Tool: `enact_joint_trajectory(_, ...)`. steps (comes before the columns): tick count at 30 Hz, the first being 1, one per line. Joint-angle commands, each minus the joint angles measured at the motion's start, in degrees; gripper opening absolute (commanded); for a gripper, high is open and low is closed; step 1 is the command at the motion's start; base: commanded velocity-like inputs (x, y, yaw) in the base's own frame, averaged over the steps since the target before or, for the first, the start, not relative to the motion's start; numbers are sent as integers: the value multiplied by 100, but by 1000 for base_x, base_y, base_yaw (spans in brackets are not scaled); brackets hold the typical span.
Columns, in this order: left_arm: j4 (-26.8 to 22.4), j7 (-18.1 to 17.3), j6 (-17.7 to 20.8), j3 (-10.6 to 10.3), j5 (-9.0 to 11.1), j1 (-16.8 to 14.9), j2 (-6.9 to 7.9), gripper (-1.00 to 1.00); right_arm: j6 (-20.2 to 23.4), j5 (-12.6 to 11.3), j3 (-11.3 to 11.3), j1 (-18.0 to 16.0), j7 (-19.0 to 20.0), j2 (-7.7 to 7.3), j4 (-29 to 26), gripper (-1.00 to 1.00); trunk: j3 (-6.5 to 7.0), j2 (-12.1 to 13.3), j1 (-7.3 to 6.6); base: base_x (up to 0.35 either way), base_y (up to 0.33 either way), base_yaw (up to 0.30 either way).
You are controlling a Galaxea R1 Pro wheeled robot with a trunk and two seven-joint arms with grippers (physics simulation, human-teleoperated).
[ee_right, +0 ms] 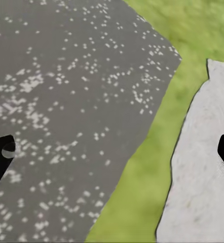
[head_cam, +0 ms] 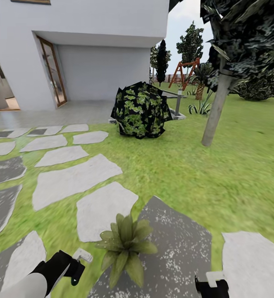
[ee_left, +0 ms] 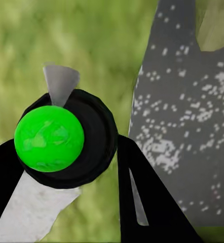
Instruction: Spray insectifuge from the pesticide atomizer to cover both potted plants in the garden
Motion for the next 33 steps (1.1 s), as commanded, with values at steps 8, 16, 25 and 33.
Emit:
enact_joint_trajectory(8,-6,-31,28,-29,-31,0,5,-100,-20,61,-32,-5,-28,0,10,100,-5,-2,2,65,0,89)
enact_joint_trajectory(16,-6,-31,28,-35,-31,0,2,-100,-20,61,-32,-5,-28,0,10,100,-5,-2,2,-117,-77,242)
enact_joint_trajectory(25,34,-27,280,-39,-48,0,2,-100,-12,78,-32,-5,-28,0,18,100,-5,-2,2,-231,-138,39)
enact_joint_trajectory(33,16,26,664,-60,-74,0,2,-100,-12,78,-32,-5,-28,0,18,100,-5,-2,2,-8,-5,0)
